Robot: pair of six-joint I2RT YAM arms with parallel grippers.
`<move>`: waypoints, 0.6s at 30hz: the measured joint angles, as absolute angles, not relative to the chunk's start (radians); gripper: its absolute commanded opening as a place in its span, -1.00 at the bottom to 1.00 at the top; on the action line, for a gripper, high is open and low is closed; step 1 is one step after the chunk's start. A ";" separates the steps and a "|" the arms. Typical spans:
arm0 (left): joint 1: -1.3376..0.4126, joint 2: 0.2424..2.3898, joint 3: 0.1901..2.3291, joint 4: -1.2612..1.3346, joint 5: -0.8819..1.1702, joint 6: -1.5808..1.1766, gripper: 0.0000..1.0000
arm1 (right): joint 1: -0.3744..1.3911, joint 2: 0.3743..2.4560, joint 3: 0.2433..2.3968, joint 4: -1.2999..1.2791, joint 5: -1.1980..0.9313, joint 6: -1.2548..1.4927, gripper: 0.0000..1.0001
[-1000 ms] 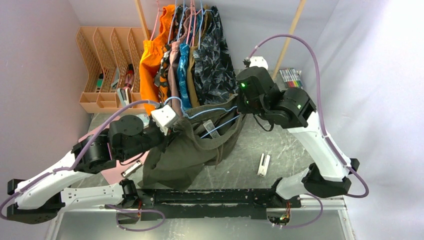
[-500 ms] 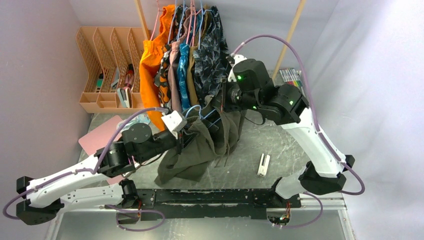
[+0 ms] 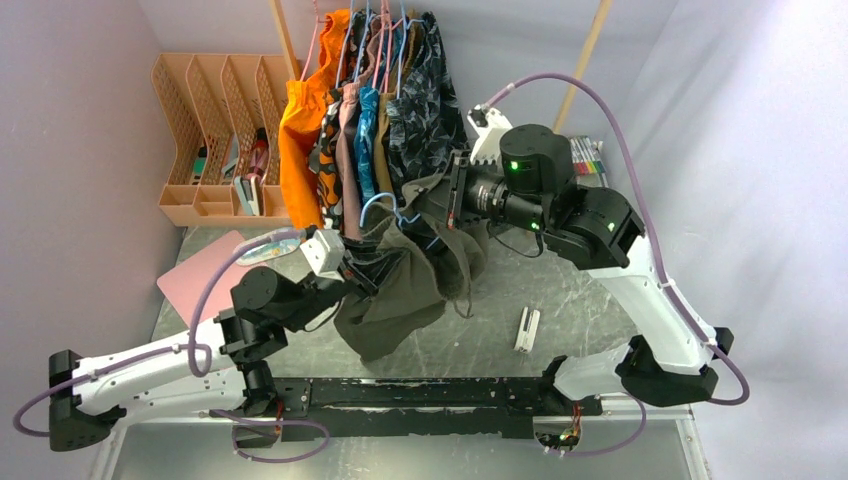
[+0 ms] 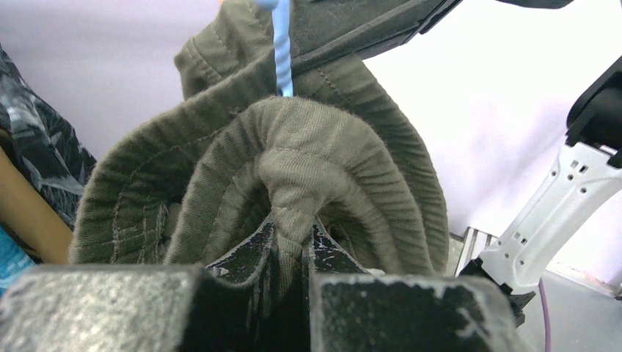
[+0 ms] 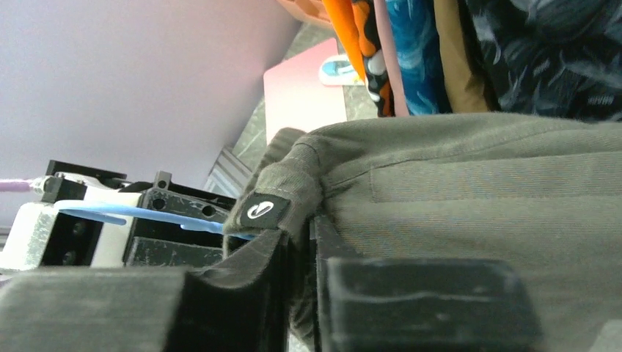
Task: Place the shorts on the hanger
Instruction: Hang the shorts on the hanger.
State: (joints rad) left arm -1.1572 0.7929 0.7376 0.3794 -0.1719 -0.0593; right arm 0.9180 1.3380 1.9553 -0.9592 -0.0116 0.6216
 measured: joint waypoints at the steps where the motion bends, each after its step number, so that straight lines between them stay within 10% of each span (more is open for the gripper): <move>1: -1.157 0.791 0.709 0.420 -0.172 -0.057 -0.86 | 0.918 1.329 1.928 -0.955 -0.014 0.616 -0.35; 18: -1.160 0.838 0.547 0.775 -0.146 -0.065 -0.86 | 0.926 1.327 1.952 -0.953 -0.196 0.497 0.38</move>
State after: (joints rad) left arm -1.1603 0.8379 0.5468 0.7746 -0.1463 -0.0647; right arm 0.9260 1.3266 1.9518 -0.9531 -0.1963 0.4973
